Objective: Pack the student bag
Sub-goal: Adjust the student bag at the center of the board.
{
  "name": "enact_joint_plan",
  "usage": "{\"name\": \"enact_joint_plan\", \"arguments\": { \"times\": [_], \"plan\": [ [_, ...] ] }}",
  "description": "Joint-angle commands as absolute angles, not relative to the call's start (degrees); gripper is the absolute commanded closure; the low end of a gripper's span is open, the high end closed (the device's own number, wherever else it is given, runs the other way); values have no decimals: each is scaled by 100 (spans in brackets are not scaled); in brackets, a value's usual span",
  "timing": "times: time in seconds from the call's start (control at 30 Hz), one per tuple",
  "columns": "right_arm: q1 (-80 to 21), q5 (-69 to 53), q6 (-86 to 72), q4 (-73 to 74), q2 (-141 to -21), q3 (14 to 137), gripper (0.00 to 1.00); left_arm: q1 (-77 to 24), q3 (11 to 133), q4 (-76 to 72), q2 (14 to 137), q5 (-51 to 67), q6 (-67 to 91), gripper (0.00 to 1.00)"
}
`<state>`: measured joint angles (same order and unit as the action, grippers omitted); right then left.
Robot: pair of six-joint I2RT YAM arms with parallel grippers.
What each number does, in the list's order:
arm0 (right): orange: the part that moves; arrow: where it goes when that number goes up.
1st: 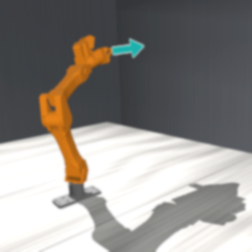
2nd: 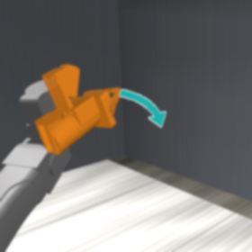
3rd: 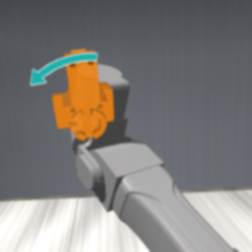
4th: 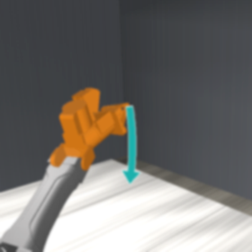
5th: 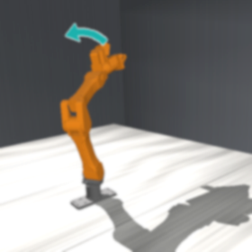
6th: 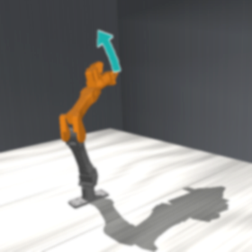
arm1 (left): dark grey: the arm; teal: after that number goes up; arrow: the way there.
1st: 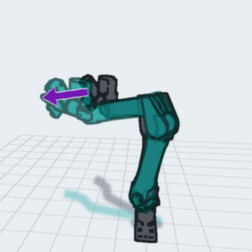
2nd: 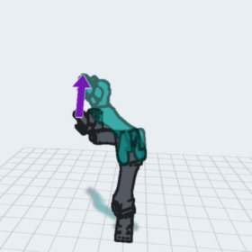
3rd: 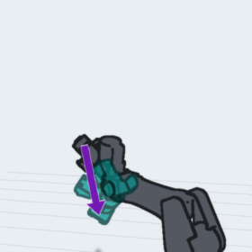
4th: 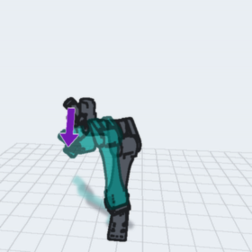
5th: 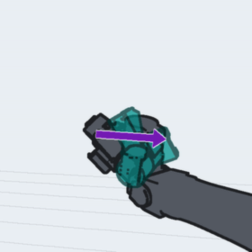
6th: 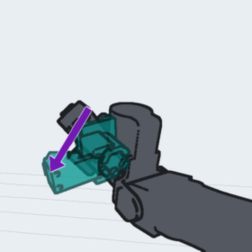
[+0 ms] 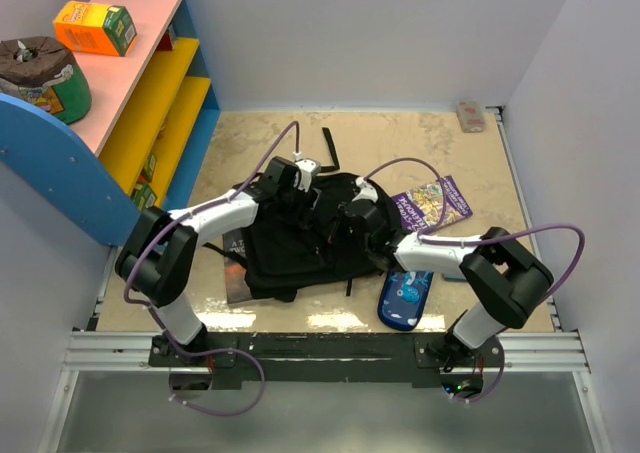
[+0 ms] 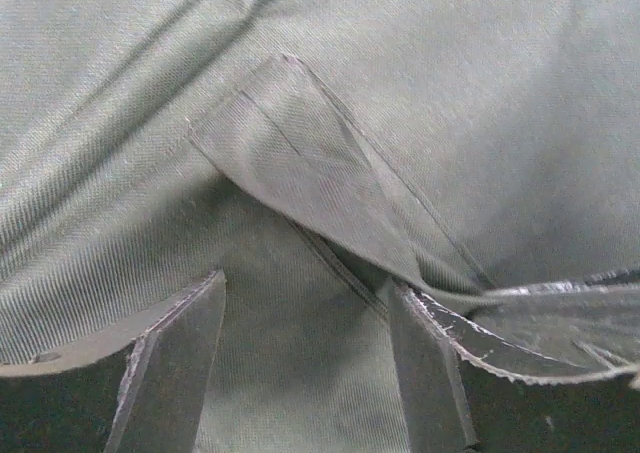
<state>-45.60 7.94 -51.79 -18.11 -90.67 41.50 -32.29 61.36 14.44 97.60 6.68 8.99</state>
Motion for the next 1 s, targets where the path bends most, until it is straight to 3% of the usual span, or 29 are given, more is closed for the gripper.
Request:
{"name": "enact_joint_plan", "arguments": {
  "times": [0.0,0.03,0.07,0.3,0.4,0.5,0.53,0.63,0.83,0.97],
  "plan": [
    [-4517,677,-5317,-2162,-8930,3885,100,-3208,6196,1055,10054,597,1511,28],
    [-4518,659,-5335,-2180,-8938,3859,100,-3234,6179,1046,10107,685,1538,27],
    [-4526,624,-5335,-2197,-8938,3841,100,-3252,6144,1002,10125,668,1538,13],
    [-4535,571,-5326,-2241,-8824,3832,100,-3612,5765,624,10336,-315,1021,11],
    [-4526,598,-5291,-2145,-8772,3850,100,-3779,5844,746,10468,-580,783,20],
    [-4526,580,-5300,-2083,-8710,3832,100,-3823,5722,782,10459,-756,564,40],
    [-4526,615,-5300,-2057,-8693,3832,100,-3823,5678,800,10433,-834,493,51],
    [-4518,642,-5317,-2030,-8657,3841,100,-3823,5467,896,10424,-975,273,61],
    [-4509,677,-5247,-1855,-8640,4008,100,-3788,5581,1309,10670,-1001,26,68],
    [-4465,765,-5203,-1758,-8508,3973,100,-3657,5590,1529,10574,-1072,-122,66]
  ]
}}
